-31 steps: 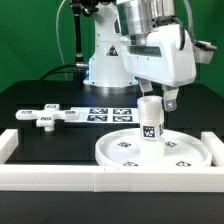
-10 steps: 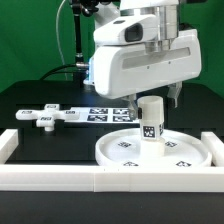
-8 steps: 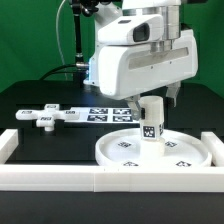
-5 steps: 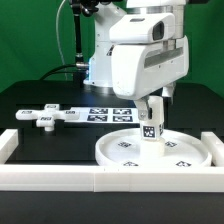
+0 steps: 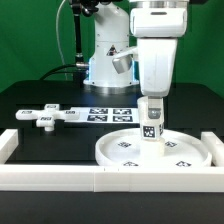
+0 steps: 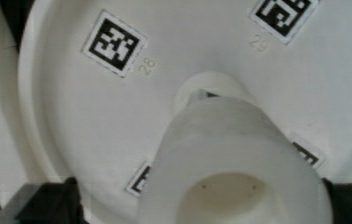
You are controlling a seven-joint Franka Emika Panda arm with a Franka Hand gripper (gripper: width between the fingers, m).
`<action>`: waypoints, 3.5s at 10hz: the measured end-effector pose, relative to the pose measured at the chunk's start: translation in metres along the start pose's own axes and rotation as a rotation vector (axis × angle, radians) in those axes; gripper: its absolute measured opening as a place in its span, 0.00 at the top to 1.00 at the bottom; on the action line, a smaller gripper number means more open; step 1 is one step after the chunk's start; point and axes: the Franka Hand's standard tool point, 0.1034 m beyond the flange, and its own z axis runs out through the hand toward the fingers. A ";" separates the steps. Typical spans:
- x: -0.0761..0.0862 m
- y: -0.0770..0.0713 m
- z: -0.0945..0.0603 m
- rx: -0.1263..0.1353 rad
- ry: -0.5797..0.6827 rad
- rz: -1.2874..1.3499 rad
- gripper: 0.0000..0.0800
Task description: Assemble round table
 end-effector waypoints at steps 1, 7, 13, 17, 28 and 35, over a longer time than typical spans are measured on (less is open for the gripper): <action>-0.001 0.000 0.001 0.001 -0.006 -0.028 0.19; -0.005 -0.007 0.006 0.028 -0.034 -0.184 0.48; -0.007 -0.009 0.007 0.030 -0.028 0.038 0.48; 0.000 -0.013 0.008 0.029 -0.032 0.518 0.48; 0.002 -0.015 0.010 0.055 0.002 1.561 0.48; 0.003 -0.016 0.011 0.077 -0.002 1.983 0.48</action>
Offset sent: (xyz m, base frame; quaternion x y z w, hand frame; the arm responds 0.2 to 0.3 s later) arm -0.0046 0.0034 0.0005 -0.0099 0.0022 -0.1198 0.9927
